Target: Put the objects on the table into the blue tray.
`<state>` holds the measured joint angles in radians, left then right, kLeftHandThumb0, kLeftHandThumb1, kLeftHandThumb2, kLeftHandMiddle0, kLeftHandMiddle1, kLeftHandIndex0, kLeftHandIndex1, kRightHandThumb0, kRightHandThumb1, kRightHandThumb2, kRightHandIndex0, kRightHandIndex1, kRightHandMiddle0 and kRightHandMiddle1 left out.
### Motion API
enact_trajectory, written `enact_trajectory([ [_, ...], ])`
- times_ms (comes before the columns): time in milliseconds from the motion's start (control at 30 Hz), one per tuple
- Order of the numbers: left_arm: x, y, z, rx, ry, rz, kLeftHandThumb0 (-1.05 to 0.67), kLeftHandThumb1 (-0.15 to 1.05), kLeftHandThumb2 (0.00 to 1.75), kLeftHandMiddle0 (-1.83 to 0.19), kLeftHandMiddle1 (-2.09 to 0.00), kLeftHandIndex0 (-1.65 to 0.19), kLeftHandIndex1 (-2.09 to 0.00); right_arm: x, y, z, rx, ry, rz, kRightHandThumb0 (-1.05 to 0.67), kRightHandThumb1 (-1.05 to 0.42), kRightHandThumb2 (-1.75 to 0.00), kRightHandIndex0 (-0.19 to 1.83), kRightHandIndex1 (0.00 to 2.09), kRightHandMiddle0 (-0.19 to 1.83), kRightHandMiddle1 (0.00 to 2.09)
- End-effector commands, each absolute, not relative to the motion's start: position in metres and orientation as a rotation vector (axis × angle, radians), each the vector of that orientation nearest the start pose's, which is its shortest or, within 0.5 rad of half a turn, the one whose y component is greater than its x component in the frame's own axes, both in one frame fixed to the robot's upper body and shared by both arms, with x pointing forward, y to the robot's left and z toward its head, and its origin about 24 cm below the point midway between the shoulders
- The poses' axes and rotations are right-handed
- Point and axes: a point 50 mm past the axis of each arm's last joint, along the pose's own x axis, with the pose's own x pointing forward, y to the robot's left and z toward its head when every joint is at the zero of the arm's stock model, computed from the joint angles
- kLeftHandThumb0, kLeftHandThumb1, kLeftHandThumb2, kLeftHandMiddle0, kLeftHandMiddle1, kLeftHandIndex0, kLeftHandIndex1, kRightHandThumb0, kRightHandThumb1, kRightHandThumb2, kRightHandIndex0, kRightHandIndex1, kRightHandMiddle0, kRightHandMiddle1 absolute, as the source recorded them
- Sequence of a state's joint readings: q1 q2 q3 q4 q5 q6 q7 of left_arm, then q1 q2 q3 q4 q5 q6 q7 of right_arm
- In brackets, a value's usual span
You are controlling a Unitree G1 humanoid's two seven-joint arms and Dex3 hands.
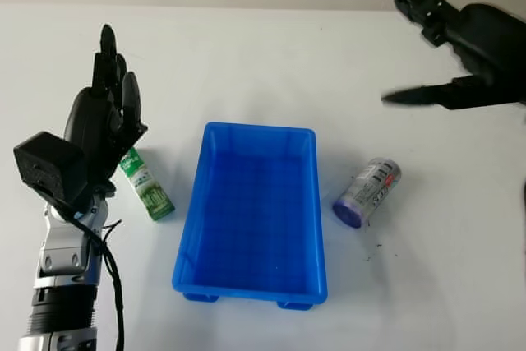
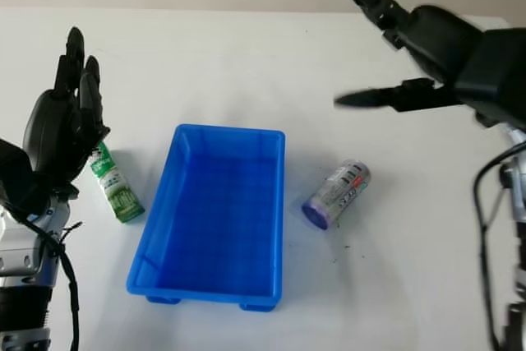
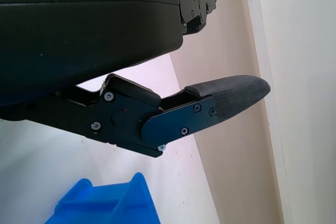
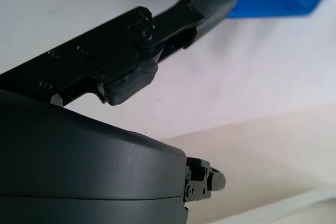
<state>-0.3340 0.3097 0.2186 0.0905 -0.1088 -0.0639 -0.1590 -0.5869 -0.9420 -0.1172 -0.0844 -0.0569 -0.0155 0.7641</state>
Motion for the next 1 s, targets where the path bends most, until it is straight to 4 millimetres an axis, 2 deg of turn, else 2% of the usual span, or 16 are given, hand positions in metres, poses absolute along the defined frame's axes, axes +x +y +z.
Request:
enact_trajectory([
  [0,0.306,0.231,0.149,0.193,-0.364,0.004,-0.82,1.05,0.76,0.19,0.00,0.19,0.00,0.279,-0.234,0.283,-1.292,-0.345,0.534,-0.85,-0.73,-0.04,0.04,0.09,0.08,0.10],
  [167,0.307,0.232,0.152,0.194,-0.377,-0.004,-0.81,1.05,0.76,0.19,0.00,0.19,0.00,0.271,-0.226,0.271,-1.492,-0.287,0.668,-0.75,-0.65,-0.04,0.08,0.08,0.15,0.08],
  [267,0.307,0.233,0.153,0.187,-0.383,-0.004,-0.81,1.05,0.75,0.19,0.00,0.19,0.00,0.274,-0.225,0.252,-1.533,-0.260,0.721,-0.72,-0.65,-0.05,0.09,0.07,0.15,0.07],
  [767,0.306,0.238,0.153,0.188,-0.378,-0.001,-0.82,1.05,0.73,0.19,0.00,0.19,0.00,0.287,-0.228,0.193,-1.551,-0.209,0.825,-0.69,-0.70,-0.06,0.13,0.07,0.18,0.06],
  [967,0.306,0.237,0.152,0.188,-0.380,-0.008,-0.82,1.05,0.73,0.19,0.00,0.19,0.00,0.286,-0.231,0.164,-1.471,-0.256,0.806,-0.60,-0.69,-0.05,0.29,0.13,0.33,0.10],
])
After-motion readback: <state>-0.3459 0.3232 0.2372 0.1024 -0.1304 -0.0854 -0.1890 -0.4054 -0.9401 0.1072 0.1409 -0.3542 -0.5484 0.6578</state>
